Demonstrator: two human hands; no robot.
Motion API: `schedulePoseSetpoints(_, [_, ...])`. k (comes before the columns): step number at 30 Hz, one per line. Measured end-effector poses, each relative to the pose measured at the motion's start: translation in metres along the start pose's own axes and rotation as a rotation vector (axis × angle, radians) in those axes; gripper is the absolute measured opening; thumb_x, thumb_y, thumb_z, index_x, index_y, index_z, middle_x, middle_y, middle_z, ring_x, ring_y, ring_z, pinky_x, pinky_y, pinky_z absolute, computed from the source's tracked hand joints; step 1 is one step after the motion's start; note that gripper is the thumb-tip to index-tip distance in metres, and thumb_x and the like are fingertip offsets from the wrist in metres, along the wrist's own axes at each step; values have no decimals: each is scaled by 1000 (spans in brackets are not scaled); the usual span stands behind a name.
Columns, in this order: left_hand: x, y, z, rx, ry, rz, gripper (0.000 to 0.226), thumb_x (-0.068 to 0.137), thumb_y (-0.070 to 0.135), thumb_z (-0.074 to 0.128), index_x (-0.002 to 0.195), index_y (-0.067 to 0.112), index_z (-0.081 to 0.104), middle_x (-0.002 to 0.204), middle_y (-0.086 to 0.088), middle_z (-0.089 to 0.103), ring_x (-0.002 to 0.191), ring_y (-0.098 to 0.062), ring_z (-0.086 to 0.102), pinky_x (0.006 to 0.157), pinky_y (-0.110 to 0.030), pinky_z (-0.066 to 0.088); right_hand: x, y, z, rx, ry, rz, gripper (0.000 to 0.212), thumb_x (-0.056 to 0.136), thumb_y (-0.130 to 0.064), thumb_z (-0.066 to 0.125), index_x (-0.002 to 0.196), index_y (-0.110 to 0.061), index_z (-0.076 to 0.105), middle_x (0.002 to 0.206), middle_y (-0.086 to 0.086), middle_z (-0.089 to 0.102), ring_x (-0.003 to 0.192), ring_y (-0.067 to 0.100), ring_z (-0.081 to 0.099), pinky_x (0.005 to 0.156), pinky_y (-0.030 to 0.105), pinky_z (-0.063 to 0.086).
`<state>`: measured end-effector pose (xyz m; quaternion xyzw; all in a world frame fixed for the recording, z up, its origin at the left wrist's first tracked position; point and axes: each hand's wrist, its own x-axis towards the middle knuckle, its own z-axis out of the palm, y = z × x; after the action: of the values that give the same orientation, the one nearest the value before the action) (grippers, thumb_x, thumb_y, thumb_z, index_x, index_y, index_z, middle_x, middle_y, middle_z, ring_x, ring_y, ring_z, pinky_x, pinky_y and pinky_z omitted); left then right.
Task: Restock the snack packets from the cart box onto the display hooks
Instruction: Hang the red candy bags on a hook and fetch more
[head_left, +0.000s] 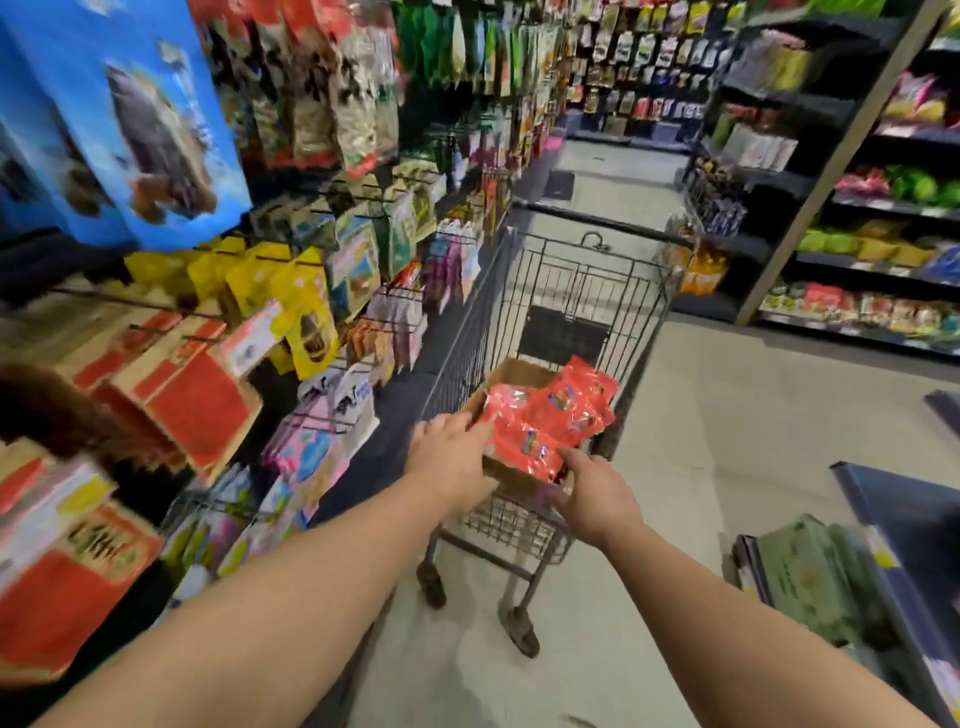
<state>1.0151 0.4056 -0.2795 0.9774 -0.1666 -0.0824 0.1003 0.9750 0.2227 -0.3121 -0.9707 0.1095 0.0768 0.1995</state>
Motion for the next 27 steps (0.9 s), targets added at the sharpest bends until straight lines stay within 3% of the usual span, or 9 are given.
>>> schedulePoseSetpoints(8, [142, -16, 13, 9, -55, 21, 72, 84, 51, 64, 146, 33, 34, 150, -1, 39, 139, -26, 34, 115, -43, 25, 141, 21, -3, -16, -112, 78, 67, 86, -31, 63, 146, -30, 34, 134, 11, 50, 121, 30, 52, 98, 38, 46])
schedulePoseSetpoints(14, [234, -31, 65, -93, -133, -161, 76, 82, 52, 66, 148, 35, 33, 152, 2, 37, 141, -25, 31, 117, -43, 23, 264, 60, 27, -120, -312, -2, 66, 90, -25, 61, 149, -26, 29, 143, 12, 43, 127, 31, 48, 105, 40, 41])
schedulePoseSetpoints(18, [282, -27, 115, -190, -216, -319, 84, 81, 53, 69, 151, 38, 27, 157, 3, 32, 144, -24, 27, 117, -39, 23, 348, 100, 50, -197, -482, -42, 65, 86, -20, 62, 145, -27, 35, 136, 12, 51, 122, 31, 53, 101, 38, 44])
schedulePoseSetpoints(22, [311, -20, 156, -204, -310, -410, 86, 84, 52, 67, 155, 37, 19, 160, 3, 25, 146, -23, 22, 116, -35, 20, 409, 132, 76, -248, -585, -64, 44, 83, -10, 52, 127, -17, 50, 120, 16, 60, 114, 35, 56, 95, 38, 45])
schedulePoseSetpoints(27, [337, -21, 190, -242, -383, -470, 83, 87, 47, 65, 155, 37, 18, 161, -2, 23, 147, -28, 18, 118, -40, 16, 441, 150, 127, -186, -633, -13, 31, 88, -14, 53, 118, -13, 49, 114, 20, 60, 106, 39, 61, 89, 43, 49])
